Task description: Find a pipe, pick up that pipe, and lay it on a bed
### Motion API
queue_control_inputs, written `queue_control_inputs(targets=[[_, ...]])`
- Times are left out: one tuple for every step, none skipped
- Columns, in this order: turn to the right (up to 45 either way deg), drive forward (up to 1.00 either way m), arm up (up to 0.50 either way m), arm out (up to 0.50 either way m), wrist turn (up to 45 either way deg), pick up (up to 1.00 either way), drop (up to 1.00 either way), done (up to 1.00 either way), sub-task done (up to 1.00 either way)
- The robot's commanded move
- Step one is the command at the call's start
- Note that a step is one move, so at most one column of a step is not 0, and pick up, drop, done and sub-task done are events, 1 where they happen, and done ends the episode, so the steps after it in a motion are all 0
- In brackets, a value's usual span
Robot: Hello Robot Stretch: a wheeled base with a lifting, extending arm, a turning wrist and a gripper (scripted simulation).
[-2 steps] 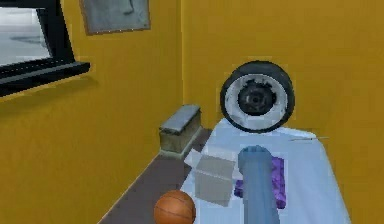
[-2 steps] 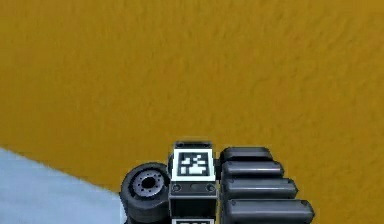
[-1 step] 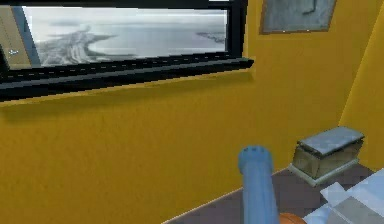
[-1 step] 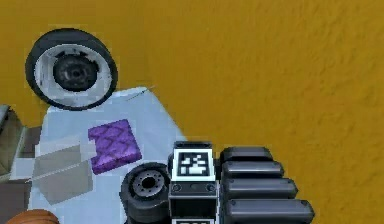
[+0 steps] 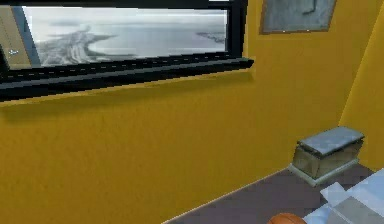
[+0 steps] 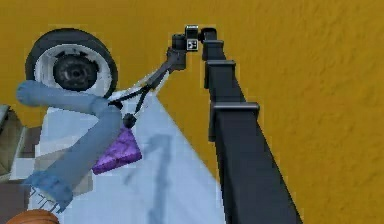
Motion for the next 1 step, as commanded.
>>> queue_control_inputs(targets=[[0.0,0.0,0.0,0.0,39.0,0.0,0.0,0.0,0.0]])
